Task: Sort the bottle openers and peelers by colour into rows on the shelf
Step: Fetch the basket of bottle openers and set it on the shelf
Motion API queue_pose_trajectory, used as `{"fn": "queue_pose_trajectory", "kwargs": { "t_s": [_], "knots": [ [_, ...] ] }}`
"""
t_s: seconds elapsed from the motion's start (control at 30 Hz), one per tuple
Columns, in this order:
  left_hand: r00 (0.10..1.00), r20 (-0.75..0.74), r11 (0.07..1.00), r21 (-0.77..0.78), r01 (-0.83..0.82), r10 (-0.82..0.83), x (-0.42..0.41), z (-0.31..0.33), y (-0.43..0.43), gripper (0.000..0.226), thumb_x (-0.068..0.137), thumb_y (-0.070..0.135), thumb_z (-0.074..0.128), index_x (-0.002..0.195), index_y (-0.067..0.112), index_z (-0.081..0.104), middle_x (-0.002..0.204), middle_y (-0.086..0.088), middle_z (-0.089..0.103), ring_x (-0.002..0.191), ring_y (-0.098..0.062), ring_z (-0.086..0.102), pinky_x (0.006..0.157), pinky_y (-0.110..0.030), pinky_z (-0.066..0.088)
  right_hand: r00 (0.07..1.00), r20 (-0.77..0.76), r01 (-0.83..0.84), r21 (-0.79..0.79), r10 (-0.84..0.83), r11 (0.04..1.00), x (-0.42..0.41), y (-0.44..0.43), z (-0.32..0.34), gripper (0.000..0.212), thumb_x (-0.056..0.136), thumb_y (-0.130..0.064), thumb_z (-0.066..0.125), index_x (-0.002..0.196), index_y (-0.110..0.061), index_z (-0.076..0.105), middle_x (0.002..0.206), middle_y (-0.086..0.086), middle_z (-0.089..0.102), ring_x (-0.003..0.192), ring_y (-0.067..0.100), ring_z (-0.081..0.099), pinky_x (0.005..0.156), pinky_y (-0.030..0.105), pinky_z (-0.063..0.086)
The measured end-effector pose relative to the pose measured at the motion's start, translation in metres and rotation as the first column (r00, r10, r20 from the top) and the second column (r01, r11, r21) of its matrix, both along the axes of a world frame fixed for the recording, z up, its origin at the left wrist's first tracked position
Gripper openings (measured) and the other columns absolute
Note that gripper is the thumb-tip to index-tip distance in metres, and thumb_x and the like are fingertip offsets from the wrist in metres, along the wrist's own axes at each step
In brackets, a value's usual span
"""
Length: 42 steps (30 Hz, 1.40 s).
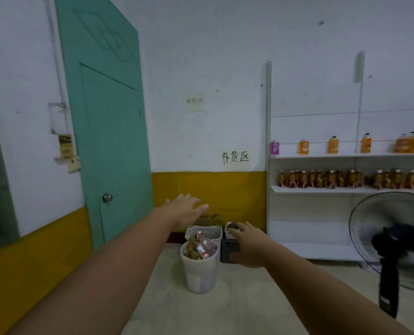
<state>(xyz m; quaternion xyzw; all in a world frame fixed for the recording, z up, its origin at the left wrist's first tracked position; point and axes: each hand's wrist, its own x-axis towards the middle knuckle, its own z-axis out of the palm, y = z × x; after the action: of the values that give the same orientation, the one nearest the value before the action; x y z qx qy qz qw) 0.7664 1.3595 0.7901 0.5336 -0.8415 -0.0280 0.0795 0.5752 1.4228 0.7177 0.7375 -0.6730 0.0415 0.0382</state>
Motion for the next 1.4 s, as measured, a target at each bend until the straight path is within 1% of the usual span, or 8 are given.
{"fn": "queue_pose_trajectory", "kwargs": {
  "t_s": [0.17, 0.33, 0.5, 0.67, 0.87, 1.0, 1.13, 1.4],
  "knots": [
    [0.997, 0.059, 0.999, 0.003, 0.048, -0.048, -0.024, -0.008, -0.106, 0.062, 0.096, 0.059, 0.021, 0.150, 0.027, 0.023, 0.161, -0.002, 0.006, 0.148, -0.024, -0.003, 0.114, -0.056, -0.004, 0.996, -0.075, 0.042, 0.044, -0.039, 0.998, -0.027, -0.087, 0.002, 0.073, 0.092, -0.043, 0.051, 0.152, -0.024, 0.014, 0.158, 0.009, 0.015, 0.146, 0.030, 0.009, 0.118, 0.047, 0.016],
    [0.995, 0.098, 0.999, -0.011, 0.036, -0.035, -0.042, 0.002, -0.215, 0.063, 0.097, 0.058, 0.019, 0.151, 0.025, 0.021, 0.161, -0.004, 0.006, 0.148, -0.024, -0.003, 0.115, -0.054, -0.005, 0.994, -0.030, 0.107, 0.026, -0.106, 0.994, -0.052, -0.188, 0.006, 0.073, 0.093, -0.044, 0.052, 0.152, -0.025, 0.013, 0.160, 0.009, 0.009, 0.147, 0.029, 0.004, 0.118, 0.047, 0.011],
    [0.989, 0.122, 0.996, 0.048, 0.076, -0.082, -0.090, -0.010, -0.307, 0.063, 0.097, 0.058, 0.019, 0.151, 0.025, 0.019, 0.161, -0.004, 0.003, 0.147, -0.023, -0.006, 0.116, -0.054, -0.006, 0.992, 0.003, 0.125, 0.037, -0.125, 0.991, -0.084, -0.277, 0.007, 0.073, 0.093, -0.044, 0.051, 0.152, -0.026, 0.012, 0.160, 0.010, 0.005, 0.148, 0.029, 0.000, 0.119, 0.047, 0.009],
    [0.985, 0.107, 0.990, 0.049, 0.131, -0.135, -0.143, -0.018, -0.390, 0.061, 0.097, 0.057, 0.021, 0.151, 0.028, 0.019, 0.161, -0.001, 0.002, 0.147, -0.022, -0.007, 0.116, -0.053, -0.007, 0.993, 0.017, 0.113, 0.030, -0.114, 0.993, -0.136, -0.367, 0.003, 0.071, 0.094, -0.041, 0.052, 0.152, -0.022, 0.015, 0.160, 0.010, 0.005, 0.148, 0.028, 0.000, 0.119, 0.047, 0.009],
    [0.992, 0.104, 0.997, 0.045, 0.061, -0.066, -0.198, -0.014, -0.489, 0.061, 0.098, 0.056, 0.020, 0.151, 0.026, 0.019, 0.161, -0.002, 0.002, 0.148, -0.021, -0.006, 0.116, -0.052, -0.004, 0.993, 0.018, 0.117, 0.022, -0.117, 0.993, -0.219, -0.471, 0.008, 0.068, 0.095, -0.034, 0.052, 0.151, -0.019, 0.016, 0.160, 0.011, 0.003, 0.147, 0.030, -0.001, 0.118, 0.048, 0.009],
    [0.997, -0.015, 0.997, -0.021, 0.078, -0.078, -0.234, -0.010, -0.553, 0.056, 0.100, 0.051, 0.023, 0.149, 0.025, 0.024, 0.161, -0.001, 0.007, 0.148, -0.019, -0.001, 0.119, -0.047, 0.002, 0.995, 0.042, 0.095, -0.004, -0.095, 0.995, -0.254, -0.546, 0.015, 0.066, 0.096, -0.036, 0.051, 0.151, -0.019, 0.017, 0.160, 0.011, 0.006, 0.147, 0.029, 0.000, 0.119, 0.047, 0.008],
    [0.990, 0.124, 0.997, 0.034, 0.063, -0.066, -0.259, -0.026, -0.619, 0.057, 0.099, 0.054, 0.019, 0.150, 0.030, 0.020, 0.161, 0.000, -0.001, 0.147, -0.021, -0.008, 0.116, -0.050, -0.006, 0.999, -0.003, 0.036, 0.038, -0.036, 0.999, -0.273, -0.615, 0.000, 0.066, 0.097, -0.035, 0.048, 0.152, -0.021, 0.013, 0.160, 0.011, 0.002, 0.147, 0.029, -0.003, 0.119, 0.046, 0.006],
    [0.992, 0.090, 0.996, -0.002, 0.087, -0.086, -0.315, -0.033, -0.801, 0.058, 0.098, 0.055, 0.017, 0.151, 0.031, 0.018, 0.161, -0.002, 0.001, 0.148, -0.021, -0.004, 0.118, -0.050, -0.002, 0.994, -0.008, 0.105, 0.046, -0.105, 0.993, -0.334, -0.775, -0.005, 0.075, 0.094, -0.034, 0.053, 0.153, -0.022, 0.008, 0.160, 0.011, 0.001, 0.147, 0.030, -0.004, 0.119, 0.046, 0.006]
  ]
}}
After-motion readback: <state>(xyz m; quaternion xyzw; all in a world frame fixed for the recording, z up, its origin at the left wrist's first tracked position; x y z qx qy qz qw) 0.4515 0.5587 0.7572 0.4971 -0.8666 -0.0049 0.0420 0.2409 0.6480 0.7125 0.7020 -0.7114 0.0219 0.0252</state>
